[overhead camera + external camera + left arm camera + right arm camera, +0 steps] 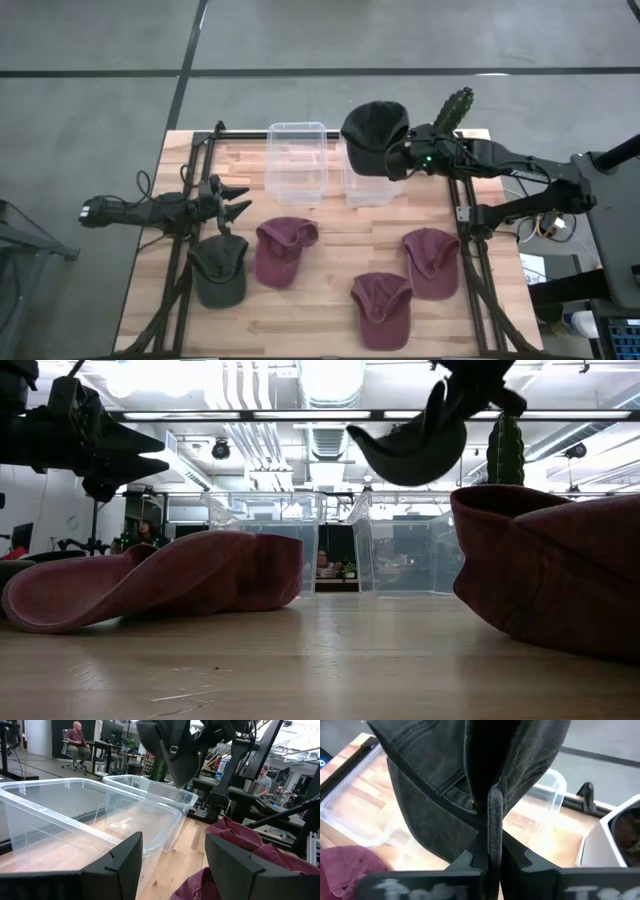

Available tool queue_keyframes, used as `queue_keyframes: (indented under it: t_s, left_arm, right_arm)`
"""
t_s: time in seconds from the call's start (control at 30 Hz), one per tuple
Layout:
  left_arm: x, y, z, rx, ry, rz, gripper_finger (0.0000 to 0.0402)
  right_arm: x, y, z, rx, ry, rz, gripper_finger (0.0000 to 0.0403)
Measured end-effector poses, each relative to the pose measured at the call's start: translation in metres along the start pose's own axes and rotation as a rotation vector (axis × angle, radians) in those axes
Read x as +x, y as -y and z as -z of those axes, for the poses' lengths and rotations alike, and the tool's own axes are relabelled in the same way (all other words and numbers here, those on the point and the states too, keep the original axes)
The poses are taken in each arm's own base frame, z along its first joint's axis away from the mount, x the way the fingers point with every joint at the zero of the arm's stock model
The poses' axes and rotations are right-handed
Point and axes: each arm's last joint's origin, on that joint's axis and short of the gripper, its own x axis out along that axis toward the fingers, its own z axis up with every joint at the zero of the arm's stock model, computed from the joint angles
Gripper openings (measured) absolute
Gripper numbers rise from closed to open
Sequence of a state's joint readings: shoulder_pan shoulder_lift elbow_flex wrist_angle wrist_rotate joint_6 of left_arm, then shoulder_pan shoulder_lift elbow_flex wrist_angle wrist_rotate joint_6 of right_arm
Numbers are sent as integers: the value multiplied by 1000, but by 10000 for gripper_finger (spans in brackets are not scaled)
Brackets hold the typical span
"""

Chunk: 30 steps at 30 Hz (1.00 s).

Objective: Pick & Place hat
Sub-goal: Put the right black cap into the right transparent bin

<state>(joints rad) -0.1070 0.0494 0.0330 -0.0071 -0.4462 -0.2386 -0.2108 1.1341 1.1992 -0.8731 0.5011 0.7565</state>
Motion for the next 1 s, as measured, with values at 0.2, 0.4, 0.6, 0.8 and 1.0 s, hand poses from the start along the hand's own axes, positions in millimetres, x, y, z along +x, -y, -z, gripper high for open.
queue_keyframes:
  t_s: [0.2, 0.4, 0.6, 0.8, 1.0]
  left_arm:
    - [0, 0, 0, 0, 0, 0, 208]
    - [0, 0, 0, 0, 0, 0, 208]
    - [0, 0, 0, -1, 0, 0, 208]
    - [0, 0, 0, 0, 0, 1, 208]
    - [0, 0, 0, 4, 0, 0, 208]
  right_arm:
    - [21, 1, 12, 58, -18, -42, 12]
    - [40, 9, 34, 69, -64, 8, 12]
    - [51, 12, 46, 85, -67, 15, 12]
    - [53, 13, 47, 78, -66, 14, 12]
    - [54, 13, 47, 58, -65, 14, 13]
